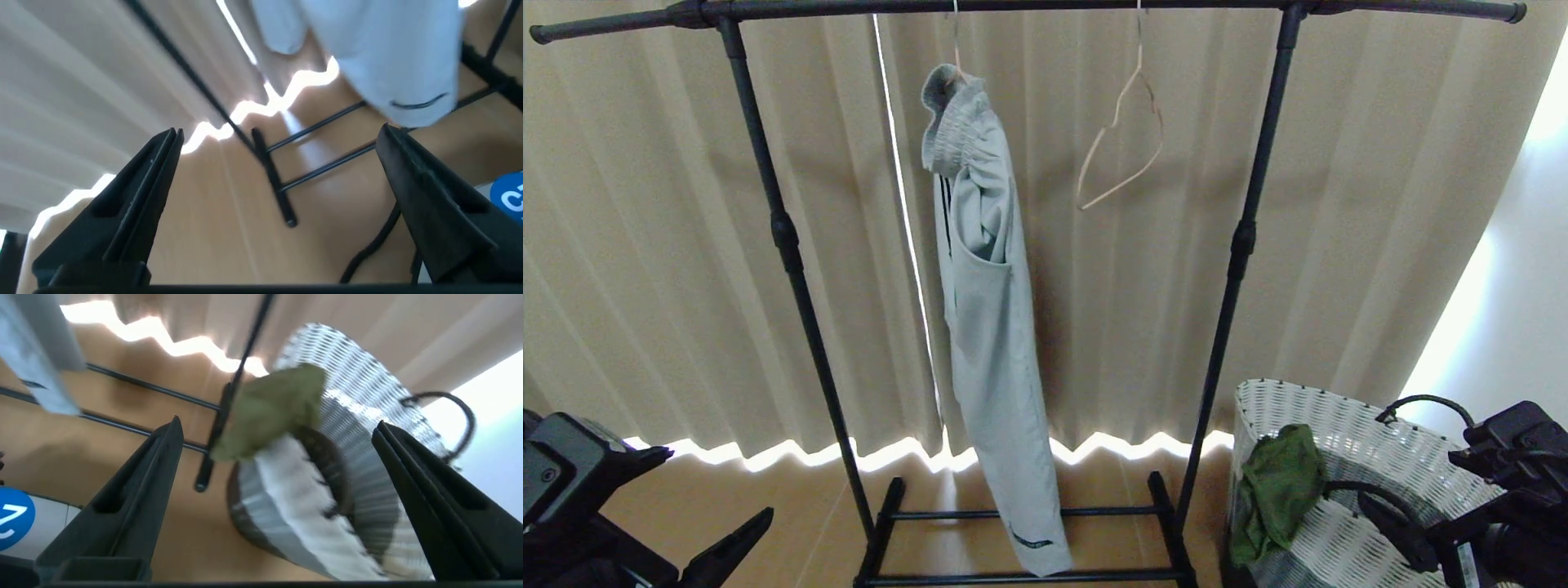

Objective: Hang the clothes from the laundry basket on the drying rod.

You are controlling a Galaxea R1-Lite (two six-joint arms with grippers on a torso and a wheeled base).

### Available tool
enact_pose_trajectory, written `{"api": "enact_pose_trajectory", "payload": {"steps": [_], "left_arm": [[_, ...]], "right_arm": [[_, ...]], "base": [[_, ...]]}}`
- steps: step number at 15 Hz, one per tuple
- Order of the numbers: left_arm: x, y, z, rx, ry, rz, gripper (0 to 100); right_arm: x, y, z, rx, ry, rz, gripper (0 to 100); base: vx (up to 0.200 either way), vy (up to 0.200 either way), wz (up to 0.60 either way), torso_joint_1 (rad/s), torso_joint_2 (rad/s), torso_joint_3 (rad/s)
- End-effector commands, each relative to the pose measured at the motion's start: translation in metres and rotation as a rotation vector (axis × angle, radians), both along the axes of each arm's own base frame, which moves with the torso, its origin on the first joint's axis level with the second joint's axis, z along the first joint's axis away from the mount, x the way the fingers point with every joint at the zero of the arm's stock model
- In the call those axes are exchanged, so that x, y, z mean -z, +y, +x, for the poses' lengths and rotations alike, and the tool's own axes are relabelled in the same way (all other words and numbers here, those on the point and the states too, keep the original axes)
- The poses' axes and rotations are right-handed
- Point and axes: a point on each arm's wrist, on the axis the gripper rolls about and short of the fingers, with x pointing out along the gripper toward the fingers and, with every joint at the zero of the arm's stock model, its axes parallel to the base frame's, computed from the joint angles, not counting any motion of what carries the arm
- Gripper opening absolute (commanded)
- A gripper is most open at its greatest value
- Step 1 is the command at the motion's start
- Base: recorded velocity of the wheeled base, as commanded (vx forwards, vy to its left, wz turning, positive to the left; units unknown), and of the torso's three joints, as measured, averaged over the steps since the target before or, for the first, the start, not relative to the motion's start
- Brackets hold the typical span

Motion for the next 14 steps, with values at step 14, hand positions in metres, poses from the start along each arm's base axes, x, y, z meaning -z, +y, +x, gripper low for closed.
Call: {"api": "enact_pose_trajectory", "payload": {"steps": [14], "left_arm": [[0.0005, -0.0003, 0.0007, 0.002, 0.005, -0.001, 100]], "right_arm": [[0.0011, -0.0001, -0.0005, -0.001, 0.004, -0.003, 100]], "base": [[0.057, -0.014, 0.0, 0.001, 0.0, 0.002]]}}
